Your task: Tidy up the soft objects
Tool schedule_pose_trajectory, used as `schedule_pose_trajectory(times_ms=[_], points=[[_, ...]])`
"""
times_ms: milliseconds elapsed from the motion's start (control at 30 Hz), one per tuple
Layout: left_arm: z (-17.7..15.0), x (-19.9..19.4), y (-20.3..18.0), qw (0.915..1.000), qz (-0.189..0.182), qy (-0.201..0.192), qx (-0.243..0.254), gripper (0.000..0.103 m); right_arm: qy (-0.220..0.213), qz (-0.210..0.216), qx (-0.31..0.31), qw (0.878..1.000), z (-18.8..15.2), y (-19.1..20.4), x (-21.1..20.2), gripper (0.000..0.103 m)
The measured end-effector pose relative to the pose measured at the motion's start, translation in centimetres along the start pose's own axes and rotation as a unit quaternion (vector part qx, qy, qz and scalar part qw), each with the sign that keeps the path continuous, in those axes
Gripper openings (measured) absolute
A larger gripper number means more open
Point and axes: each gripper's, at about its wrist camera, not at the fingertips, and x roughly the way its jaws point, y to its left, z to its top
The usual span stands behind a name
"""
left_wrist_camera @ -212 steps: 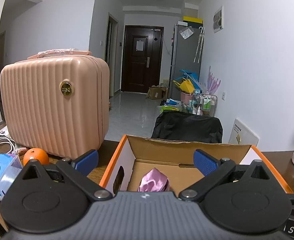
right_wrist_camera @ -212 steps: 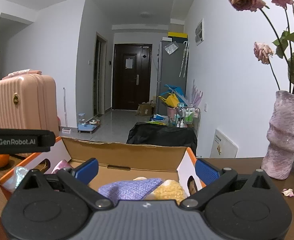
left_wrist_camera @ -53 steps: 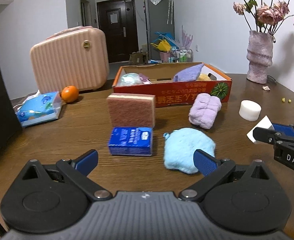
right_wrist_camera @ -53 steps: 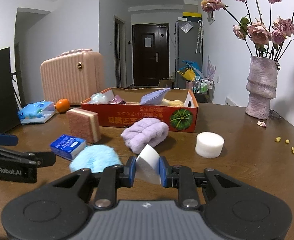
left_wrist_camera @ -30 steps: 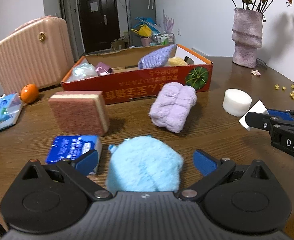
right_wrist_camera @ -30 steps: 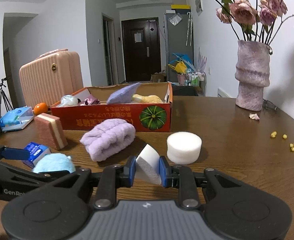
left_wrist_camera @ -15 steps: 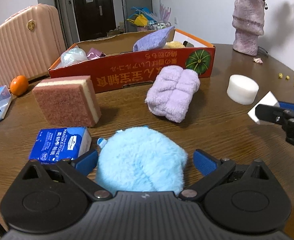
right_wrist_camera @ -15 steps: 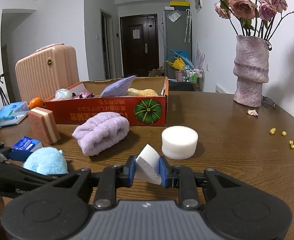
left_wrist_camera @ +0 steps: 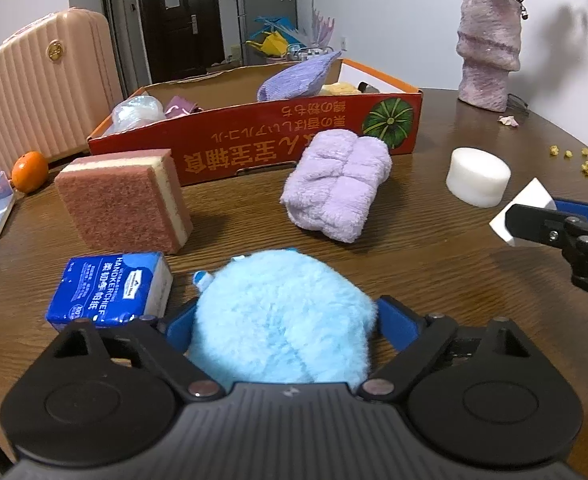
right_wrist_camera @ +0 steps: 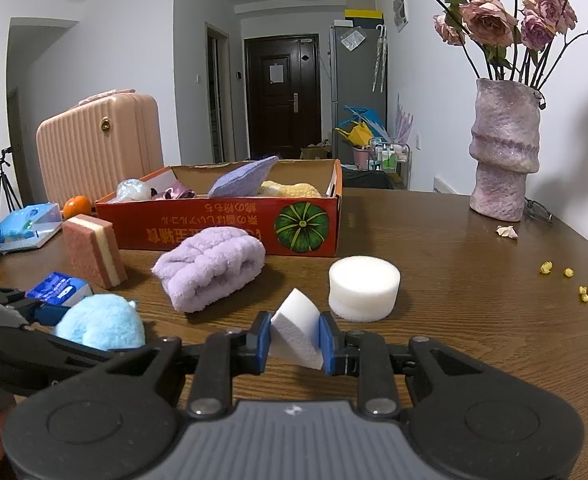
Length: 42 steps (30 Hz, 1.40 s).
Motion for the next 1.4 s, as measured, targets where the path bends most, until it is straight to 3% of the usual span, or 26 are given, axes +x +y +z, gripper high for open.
schedule_pose_trajectory(times_ms=[133,533,900,1400], points=[[-0.1,-0.2,-0.2,0.9999,-0.01,-0.003,0.003,0.084,-0.002,-0.001,-0.001,1.0,0.0,0.1,0.0,0.025],[-0.1,-0.5,-0.3,0.9998,-0.011,-0.013,0.008,0.08,-0.015,0.005,-0.01,1.0,-0.1,0.5,-0.6,0.025],[0.3,-4.2,-1.0,0.9948,0.01,-0.099,0.022,0.08,-0.048,0.006,-0.014,0.999,0.2,0.8,-1.6,0.025],[1.5,-7.6,0.3,0.9875,0.026,-0.155,-0.013,0.08,-0.097,0.002,0.0,0.995,1.1,1.9,-2.8,0.025]])
